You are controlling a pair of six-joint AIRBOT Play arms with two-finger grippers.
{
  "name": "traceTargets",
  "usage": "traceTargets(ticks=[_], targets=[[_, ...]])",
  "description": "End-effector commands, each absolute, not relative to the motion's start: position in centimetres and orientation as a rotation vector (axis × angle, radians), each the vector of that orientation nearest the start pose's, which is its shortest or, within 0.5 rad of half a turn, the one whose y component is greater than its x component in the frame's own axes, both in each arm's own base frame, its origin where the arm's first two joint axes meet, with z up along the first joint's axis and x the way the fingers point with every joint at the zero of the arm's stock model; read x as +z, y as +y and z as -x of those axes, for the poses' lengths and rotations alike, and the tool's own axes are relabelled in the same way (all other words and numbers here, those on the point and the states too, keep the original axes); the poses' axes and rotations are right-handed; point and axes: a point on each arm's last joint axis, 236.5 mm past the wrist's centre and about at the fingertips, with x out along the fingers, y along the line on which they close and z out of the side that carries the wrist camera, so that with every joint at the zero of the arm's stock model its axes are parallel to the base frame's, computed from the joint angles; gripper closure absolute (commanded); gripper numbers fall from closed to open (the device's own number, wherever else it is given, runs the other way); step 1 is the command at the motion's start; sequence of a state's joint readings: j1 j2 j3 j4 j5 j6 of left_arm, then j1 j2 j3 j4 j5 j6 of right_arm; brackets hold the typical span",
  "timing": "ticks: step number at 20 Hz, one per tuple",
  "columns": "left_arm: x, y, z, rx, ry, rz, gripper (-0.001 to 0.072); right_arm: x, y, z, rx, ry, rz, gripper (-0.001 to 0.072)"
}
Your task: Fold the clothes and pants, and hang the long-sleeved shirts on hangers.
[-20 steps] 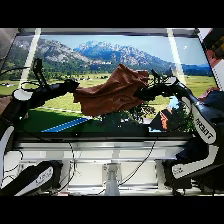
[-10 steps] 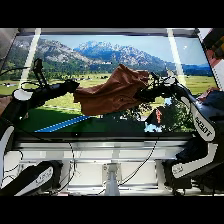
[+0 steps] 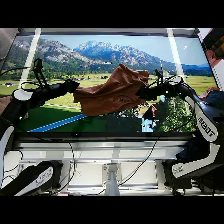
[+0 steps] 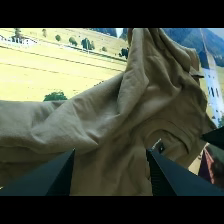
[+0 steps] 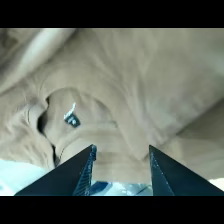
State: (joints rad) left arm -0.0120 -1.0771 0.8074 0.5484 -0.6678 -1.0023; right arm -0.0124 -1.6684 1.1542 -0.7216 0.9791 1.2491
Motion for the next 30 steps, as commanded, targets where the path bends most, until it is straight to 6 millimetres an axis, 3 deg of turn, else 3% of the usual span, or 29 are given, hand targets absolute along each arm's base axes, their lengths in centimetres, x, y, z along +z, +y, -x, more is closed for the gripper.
traceTargets(ticks=[1, 6, 10, 17, 19, 20, 21, 23, 27, 30], targets=[[6.9, -13.0, -40.8, -0.435, 0.733, 0.5, 0.0181, -8.5, 13.5, -43.0, 0.403, 1.318, -0.611, 0.0348], [6.9, -13.0, -40.8, -0.435, 0.733, 0.499, 0.0181, -9.3, 12.6, -42.5, 0.353, 1.35, -0.59, 0.0297], [6.9, -13.0, -40.8, -0.435, 0.733, 0.499, 0.0181, -9.4, 12.3, -43.2, 0.319, 1.332, -0.616, 0.0298], [6.9, -13.0, -40.8, -0.435, 0.733, 0.5, 0.0181, -10.8, 14.8, -42.9, 0.343, 1.361, -0.664, 0.0309], [6.9, -13.0, -40.8, -0.435, 0.733, 0.499, 0.0181, -10.7, 15.5, -43.4, 0.352, 1.332, -0.643, 0.0409], [6.9, -13.0, -40.8, -0.435, 0.733, 0.499, 0.0181, -10.7, 15.7, -43.8, 0.349, 1.316, -0.643, 0.0409], [6.9, -13.0, -40.8, -0.435, 0.733, 0.499, 0.0181, -10.5, 15.9, -44.0, 0.348, 1.305, -0.65, 0.0457], [6.9, -13.0, -40.8, -0.435, 0.733, 0.5, 0.0181, -10.3, 15.9, -44.4, 0.348, 1.294, -0.651, 0.0681], [6.9, -13.0, -40.8, -0.435, 0.733, 0.499, 0.018, -7.6, 16.7, -45.8, 0.408, 1.265, -0.638, 0.0697], [6.8, -13.0, -40.8, -0.435, 0.735, 0.499, 0.0181, -2.2, 17.4, -48.6, 0.482, 1.164, -0.604, 0.0697]])
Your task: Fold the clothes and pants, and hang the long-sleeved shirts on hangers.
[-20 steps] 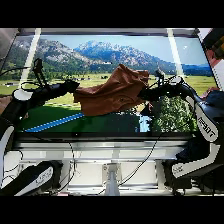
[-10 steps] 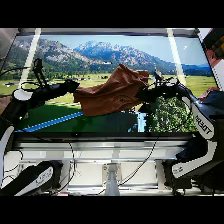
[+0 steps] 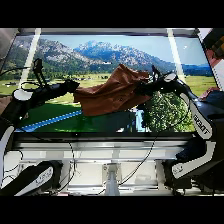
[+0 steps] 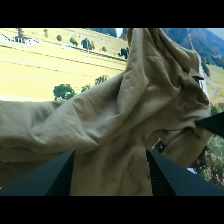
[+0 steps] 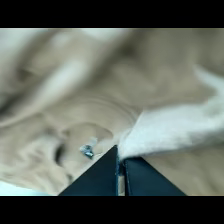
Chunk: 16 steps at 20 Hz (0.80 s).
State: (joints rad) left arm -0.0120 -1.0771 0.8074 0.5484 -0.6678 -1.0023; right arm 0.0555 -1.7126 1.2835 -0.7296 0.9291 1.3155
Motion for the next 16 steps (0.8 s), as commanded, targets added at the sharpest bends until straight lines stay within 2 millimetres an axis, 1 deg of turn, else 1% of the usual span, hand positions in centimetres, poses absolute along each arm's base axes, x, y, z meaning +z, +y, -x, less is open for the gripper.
traceTargets(ticks=[1, 3, 5, 7, 8, 10, 11, 14, 15, 16], targets=[[6.7, -13.0, -40.8, -0.435, 0.737, 0.5, 0.0181, 0.2, 17.4, -49.8, 0.498, 1.104, -0.589, 0.0697], [5.8, -13.4, -40.5, -0.447, 0.773, 0.509, 0.0181, 5.6, 17.6, -52.1, 0.527, 0.971, -0.574, 0.0698], [3.7, -14.7, -39.0, -0.505, 0.881, 0.527, 0.0182, 10.8, 17.8, -53.9, 0.55, 0.838, -0.586, 0.0698], [1.3, -16.4, -36.7, -0.586, 1.024, 0.556, 0.0182, 14.8, 17.5, -55.4, 0.552, 0.727, -0.581, 0.0698], [0.2, -17.2, -35.3, -0.624, 1.107, 0.586, 0.0182, 16.1, 17.4, -55.9, 0.55, 0.691, -0.58, 0.0698], [-1.2, -18.4, -32.7, -0.701, 1.236, 0.618, 0.0181, 17.8, 16.9, -56.9, 0.532, 0.627, -0.592, 0.0698], [-1.5, -18.7, -31.9, -0.723, 1.273, 0.629, 0.0182, 18.3, 16.7, -57.2, 0.522, 0.607, -0.601, 0.0698], [-2.1, -18.7, -31.8, -0.674, 1.323, 0.692, 0.0181, 18.6, 16.4, -57.7, 0.509, 0.585, -0.608, 0.0698], [-2.4, -18.5, -31.7, -0.668, 1.332, 0.676, 0.0181, 18.6, 16.4, -57.7, 0.509, 0.585, -0.607, 0.0698], [-3.3, -17.8, -31.7, -0.646, 1.339, 0.631, 0.0181, 18.6, 16.4, -57.6, 0.51, 0.586, -0.607, 0.0698]])
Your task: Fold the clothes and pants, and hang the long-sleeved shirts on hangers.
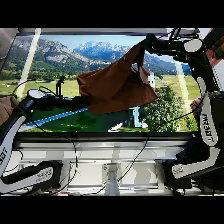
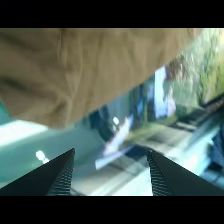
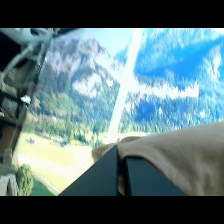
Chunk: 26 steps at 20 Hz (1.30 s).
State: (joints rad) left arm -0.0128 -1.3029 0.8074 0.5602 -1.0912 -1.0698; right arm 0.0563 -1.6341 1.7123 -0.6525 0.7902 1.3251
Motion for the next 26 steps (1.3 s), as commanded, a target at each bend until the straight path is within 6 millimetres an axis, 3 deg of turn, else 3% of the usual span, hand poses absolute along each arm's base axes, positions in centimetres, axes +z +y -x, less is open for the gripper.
traceTargets(ticks=[1, 4, 5, 6, 7, 16, 19, 20, 22, 23, 26], targets=[[-4.3, -16.9, -31.9, -0.611, 1.338, 0.568, 0.0181, 18.6, 16.4, -57.6, 0.51, 0.587, -0.607, 0.0698], [-6.5, -14.9, -33.4, -0.588, 1.27, 0.358, 0.018, 18.5, 16.4, -57.6, 0.51, 0.588, -0.607, 0.0698], [-6.9, -14.8, -33.8, -0.585, 1.254, 0.328, 0.0154, 18.5, 16.4, -57.6, 0.511, 0.589, -0.607, 0.0698], [-7.3, -14.8, -34.3, -0.57, 1.242, 0.326, 0.0061, 18.5, 16.4, -57.6, 0.511, 0.59, -0.605, 0.0698], [-7.8, -14.6, -34.9, -0.549, 1.231, 0.324, 0.0047, 18.4, 16.4, -57.6, 0.511, 0.591, -0.603, 0.0698], [-10.9, -16.0, -36.0, -0.504, 1.24, 0.359, 0.0065, 18.0, 16.6, -57.2, 0.521, 0.613, -0.592, 0.0698], [-11.0, -16.9, -36.3, -0.495, 1.238, 0.428, 0.0242, 18.0, 16.6, -57.2, 0.522, 0.614, -0.591, 0.0698], [-11.1, -17.0, -36.3, -0.498, 1.239, 0.425, 0.0343, 18.0, 16.6, -57.2, 0.522, 0.614, -0.591, 0.0698], [-11.0, -17.1, -36.2, -0.501, 1.241, 0.427, 0.062, 18.0, 16.6, -57.2, 0.522, 0.614, -0.591, 0.0697], [-11.0, -17.1, -36.1, -0.504, 1.244, 0.427, 0.0692, 18.0, 16.6, -57.2, 0.522, 0.613, -0.591, 0.0698], [-10.5, -17.3, -35.8, -0.523, 1.251, 0.432, 0.0691, 18.6, 16.3, -57.1, 0.52, 0.603, -0.589, 0.0698]])
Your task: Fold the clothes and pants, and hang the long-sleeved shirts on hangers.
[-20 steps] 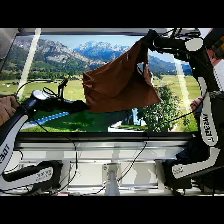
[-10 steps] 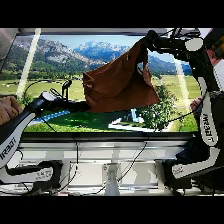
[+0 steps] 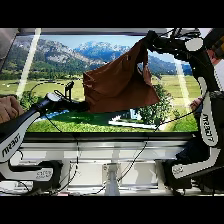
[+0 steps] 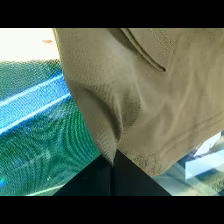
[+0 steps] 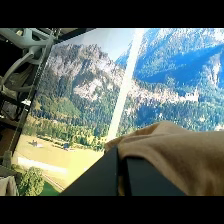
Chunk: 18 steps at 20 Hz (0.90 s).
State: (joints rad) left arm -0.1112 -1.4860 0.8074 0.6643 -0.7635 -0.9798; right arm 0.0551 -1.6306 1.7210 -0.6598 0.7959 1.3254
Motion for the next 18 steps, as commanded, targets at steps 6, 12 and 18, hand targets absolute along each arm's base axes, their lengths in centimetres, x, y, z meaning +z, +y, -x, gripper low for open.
traceTargets(ticks=[6, 12, 18], targets=[[-3.9, -13.8, -39.2, -0.482, 1.061, 0.441, 0.0693, 24.1, 12.8, -56.4, 0.496, 0.496, -0.568, 0.0698], [7.5, -9.6, -42.4, -0.436, 0.767, 0.351, 0.0693, 29.9, 11.4, -53.7, 0.525, 0.424, -0.495, 0.0698], [14.0, -5.1, -41.5, -0.343, 0.601, 0.244, 0.0693, 31.0, 10.9, -48.3, 0.516, 0.499, -0.287, 0.0698]])
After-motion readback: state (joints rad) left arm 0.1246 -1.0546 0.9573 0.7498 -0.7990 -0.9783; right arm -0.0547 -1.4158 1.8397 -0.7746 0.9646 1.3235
